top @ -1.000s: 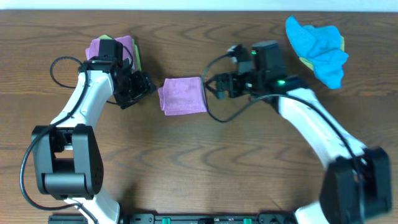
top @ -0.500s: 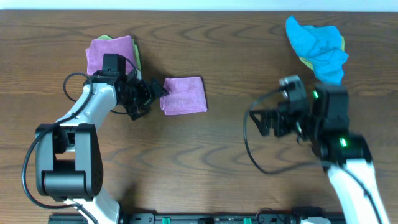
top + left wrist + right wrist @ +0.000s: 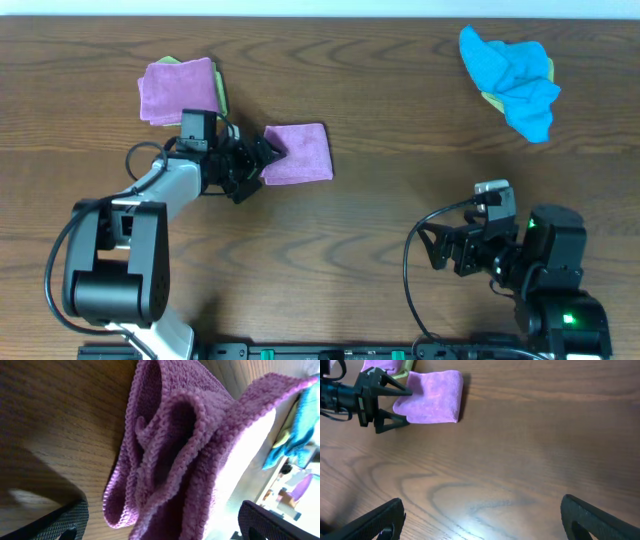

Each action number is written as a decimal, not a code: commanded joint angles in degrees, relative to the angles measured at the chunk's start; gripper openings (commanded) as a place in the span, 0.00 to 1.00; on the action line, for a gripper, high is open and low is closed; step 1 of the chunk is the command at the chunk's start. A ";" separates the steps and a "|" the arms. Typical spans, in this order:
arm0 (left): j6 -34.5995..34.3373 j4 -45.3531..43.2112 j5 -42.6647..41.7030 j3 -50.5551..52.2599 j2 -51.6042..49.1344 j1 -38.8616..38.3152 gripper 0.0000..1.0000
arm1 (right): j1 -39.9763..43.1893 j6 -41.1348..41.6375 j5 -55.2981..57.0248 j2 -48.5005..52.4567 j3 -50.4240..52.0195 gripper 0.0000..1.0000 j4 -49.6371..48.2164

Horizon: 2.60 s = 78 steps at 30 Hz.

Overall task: Fold the cloth
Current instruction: 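Lift the folded purple cloth with the left gripper toward the cloth stack, then lower the folded cloth onto the top-left cloth stack with the left gripper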

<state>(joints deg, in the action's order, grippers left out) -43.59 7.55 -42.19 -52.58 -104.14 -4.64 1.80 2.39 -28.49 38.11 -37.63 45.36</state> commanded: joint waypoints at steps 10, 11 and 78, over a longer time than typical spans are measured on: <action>-7.06 -4.48 8.02 2.51 -0.09 -5.97 0.79 | 0.59 3.13 -0.22 -0.24 0.50 0.99 0.72; -7.02 -4.52 9.49 2.58 -0.09 -6.32 0.72 | 0.59 3.13 -0.22 -0.24 0.50 0.99 0.72; -3.69 -3.32 -5.14 -38.53 -14.40 17.22 0.05 | 0.59 3.13 -0.22 -0.24 0.50 0.99 0.72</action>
<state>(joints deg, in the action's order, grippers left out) -48.84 4.49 -46.37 -88.51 -117.80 12.29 1.80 5.02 -28.49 38.13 -37.63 46.02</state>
